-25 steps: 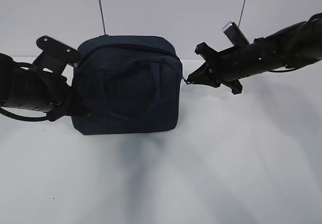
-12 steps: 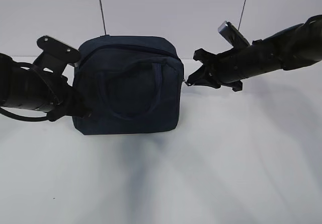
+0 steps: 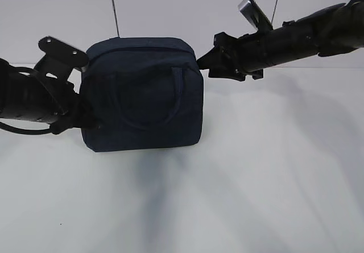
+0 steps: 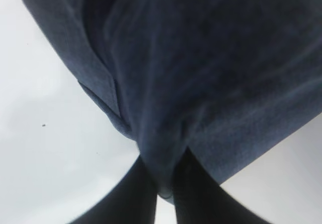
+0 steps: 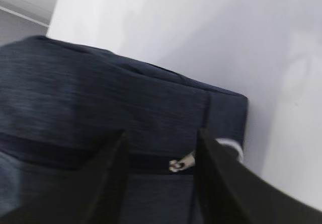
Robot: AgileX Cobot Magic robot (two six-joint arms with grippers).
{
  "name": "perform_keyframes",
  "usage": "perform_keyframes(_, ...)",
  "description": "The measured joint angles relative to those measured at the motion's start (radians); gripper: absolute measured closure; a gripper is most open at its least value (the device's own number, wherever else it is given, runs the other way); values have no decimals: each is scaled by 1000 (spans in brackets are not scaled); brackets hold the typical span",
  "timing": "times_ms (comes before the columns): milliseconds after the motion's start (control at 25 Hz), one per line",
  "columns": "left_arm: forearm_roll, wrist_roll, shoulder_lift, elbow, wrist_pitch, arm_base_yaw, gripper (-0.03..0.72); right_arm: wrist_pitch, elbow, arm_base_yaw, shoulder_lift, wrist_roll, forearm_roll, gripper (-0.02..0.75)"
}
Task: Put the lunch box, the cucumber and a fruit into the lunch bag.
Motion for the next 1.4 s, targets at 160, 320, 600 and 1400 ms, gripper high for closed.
perform_keyframes(160, 0, 0, -46, 2, 0, 0, 567, -86, -54, 0, 0, 20, 0, 339)
perform_keyframes(320, -2, -3, -113, 3, 0, 0, 462, -166, -111, 0, 0, 50, 0, 335)
perform_keyframes(600, -2, -69, -234, 6, 0, 0, 382, -229, -156, 0, 0, 61, 0, 335)
perform_keyframes(1400, 58, -273, -384, 8, 244, 0, 379, -175, -192, 0, -49, -571, 0, 335)
